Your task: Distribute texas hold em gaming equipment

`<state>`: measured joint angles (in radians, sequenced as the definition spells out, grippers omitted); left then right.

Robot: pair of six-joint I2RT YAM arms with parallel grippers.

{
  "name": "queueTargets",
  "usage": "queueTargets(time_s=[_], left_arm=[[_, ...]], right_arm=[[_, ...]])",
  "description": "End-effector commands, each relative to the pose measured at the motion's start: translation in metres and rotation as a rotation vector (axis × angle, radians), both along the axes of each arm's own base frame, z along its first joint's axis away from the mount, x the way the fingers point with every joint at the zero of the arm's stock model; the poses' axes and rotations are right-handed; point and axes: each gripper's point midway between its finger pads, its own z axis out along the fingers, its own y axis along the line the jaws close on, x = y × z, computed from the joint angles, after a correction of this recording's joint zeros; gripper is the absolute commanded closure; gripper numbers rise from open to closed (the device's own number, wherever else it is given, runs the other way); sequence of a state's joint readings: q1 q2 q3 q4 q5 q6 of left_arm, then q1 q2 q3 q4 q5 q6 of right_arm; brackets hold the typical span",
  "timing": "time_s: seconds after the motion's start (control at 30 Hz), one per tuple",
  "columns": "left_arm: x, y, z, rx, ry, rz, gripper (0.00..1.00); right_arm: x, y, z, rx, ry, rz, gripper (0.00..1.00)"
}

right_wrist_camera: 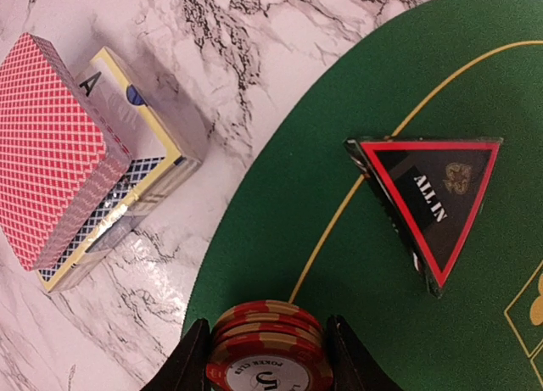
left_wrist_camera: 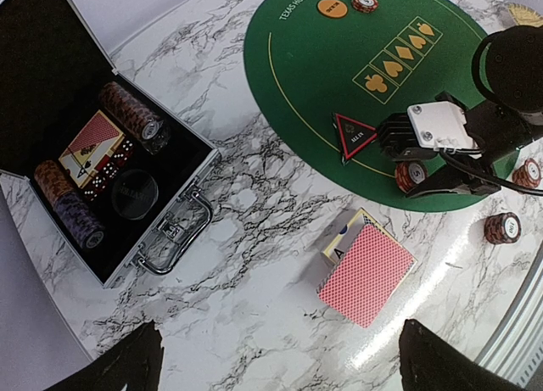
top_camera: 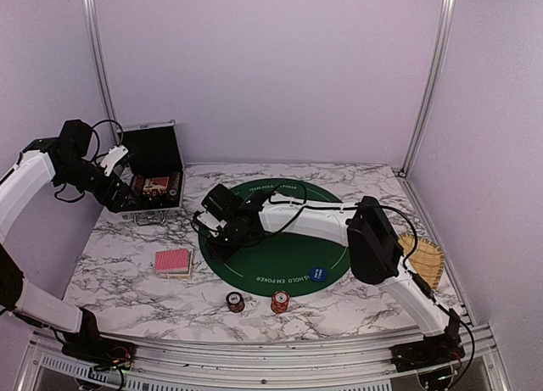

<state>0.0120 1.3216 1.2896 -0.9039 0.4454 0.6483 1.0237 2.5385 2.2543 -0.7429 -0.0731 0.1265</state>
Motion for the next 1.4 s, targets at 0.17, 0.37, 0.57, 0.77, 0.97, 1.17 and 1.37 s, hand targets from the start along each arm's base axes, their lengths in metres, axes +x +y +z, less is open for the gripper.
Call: queueTargets(time_s=[0.17, 0.37, 0.57, 0.77, 0.97, 1.17, 1.37], left_arm=[[-0.006, -0.006, 0.002, -0.02, 0.012, -0.026, 0.01], [-0.005, -0.006, 0.004, -0.021, 0.008, -0.024, 0.01], [-0.005, -0.006, 0.004, -0.025, 0.01, -0.024, 0.01], [-0.006, -0.006, 0.005, -0.023, 0.005, -0.024, 0.01], [-0.005, -0.006, 0.007, -0.028, 0.002, -0.021, 0.01], [-0.005, -0.006, 0.01, -0.027, -0.005, -0.02, 0.01], [-0.005, -0.005, 0.009, -0.02, -0.006, -0.018, 0.01]], right_arm=[[0.01, -0.009, 0.002, -0.024, -0.041, -0.02, 0.86], [0.011, -0.011, -0.006, -0.036, -0.029, -0.019, 0.64], [0.014, -0.01, 0.004, -0.023, -0.042, -0.024, 0.5], [0.019, -0.009, 0.033, 0.016, -0.072, -0.033, 0.48], [0.02, -0.008, 0.081, 0.084, -0.116, -0.036, 0.48], [0.004, -0.025, 0.116, 0.11, -0.112, -0.021, 0.44], [-0.043, -0.074, 0.111, 0.043, -0.067, 0.007, 0.22]])
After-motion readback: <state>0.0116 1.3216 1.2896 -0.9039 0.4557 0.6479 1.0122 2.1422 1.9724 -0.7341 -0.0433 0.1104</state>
